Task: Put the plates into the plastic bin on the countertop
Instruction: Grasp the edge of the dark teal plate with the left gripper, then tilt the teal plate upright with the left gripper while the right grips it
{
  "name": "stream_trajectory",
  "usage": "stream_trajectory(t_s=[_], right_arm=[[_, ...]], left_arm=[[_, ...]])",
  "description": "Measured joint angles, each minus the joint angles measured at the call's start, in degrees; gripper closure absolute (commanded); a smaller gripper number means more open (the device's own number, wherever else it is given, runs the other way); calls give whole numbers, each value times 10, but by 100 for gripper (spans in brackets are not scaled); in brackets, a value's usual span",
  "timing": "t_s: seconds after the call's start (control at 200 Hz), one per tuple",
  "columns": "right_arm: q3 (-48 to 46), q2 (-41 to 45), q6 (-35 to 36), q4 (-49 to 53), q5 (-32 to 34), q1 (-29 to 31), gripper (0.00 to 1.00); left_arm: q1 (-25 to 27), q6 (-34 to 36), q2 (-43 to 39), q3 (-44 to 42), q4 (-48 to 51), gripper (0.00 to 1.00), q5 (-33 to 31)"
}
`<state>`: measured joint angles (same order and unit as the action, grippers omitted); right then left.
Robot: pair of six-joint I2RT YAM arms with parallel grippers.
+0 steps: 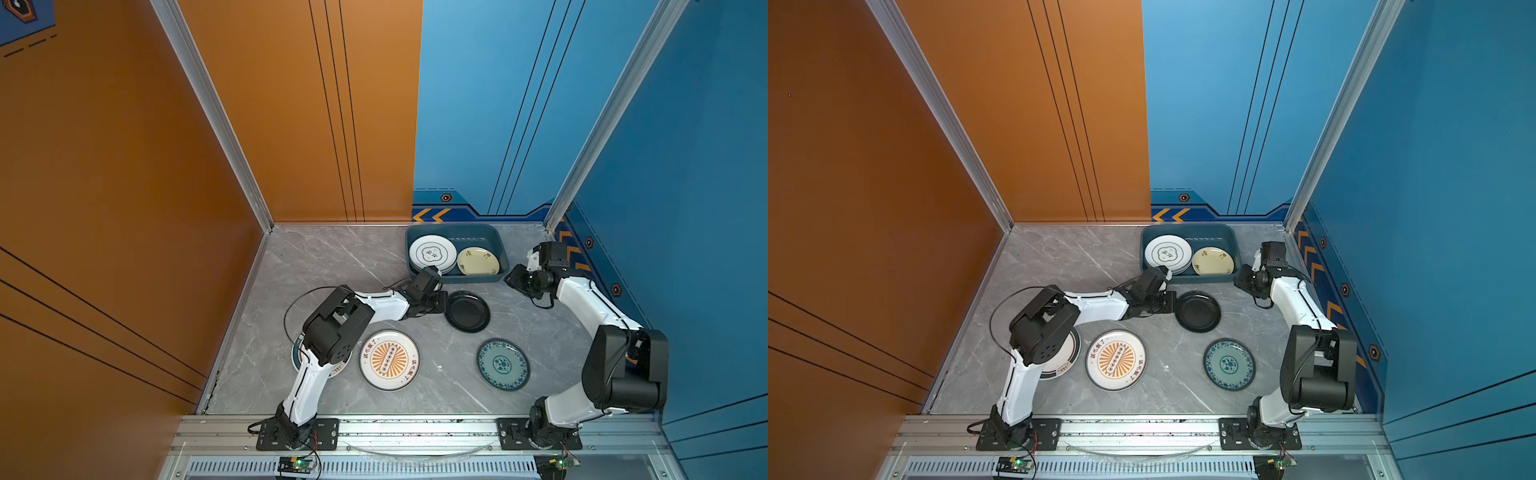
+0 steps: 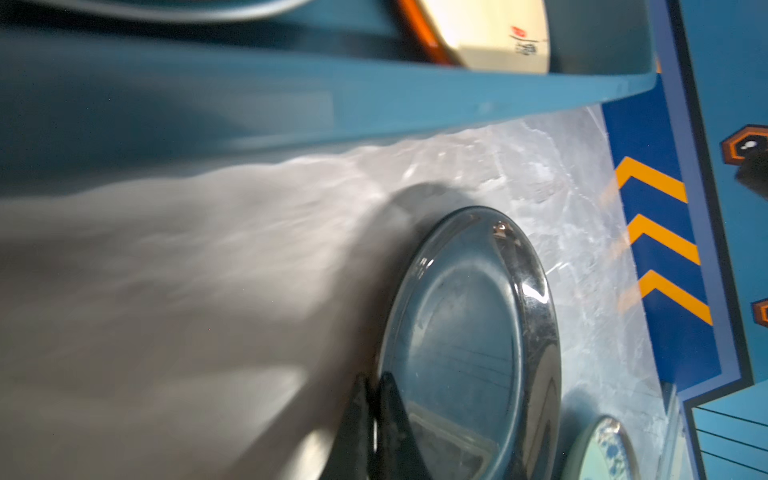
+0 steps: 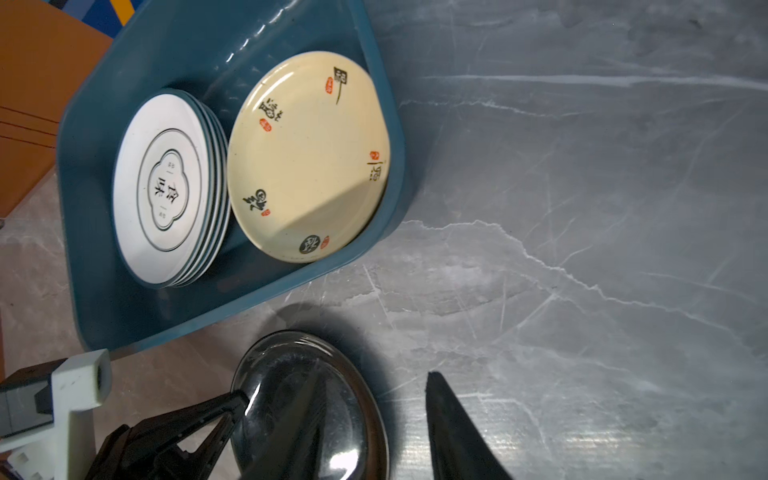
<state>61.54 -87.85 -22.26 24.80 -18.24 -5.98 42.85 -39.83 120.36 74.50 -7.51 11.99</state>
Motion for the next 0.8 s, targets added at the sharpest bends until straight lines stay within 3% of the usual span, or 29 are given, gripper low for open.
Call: stream_trajectory(t_s=[0.2,0.471,0.801], right_arm=[[-2,0,1,-16,-57,27,52],[-8,-17,-1,-75,-196,80,35],[15,-82,27,-63,-291,144,34]], left_arm=[[-44,39,-91,-95,21,100,8],[-101,70,-165,-146,47,100,106],[-140,92,-222,-147,72,100,204]])
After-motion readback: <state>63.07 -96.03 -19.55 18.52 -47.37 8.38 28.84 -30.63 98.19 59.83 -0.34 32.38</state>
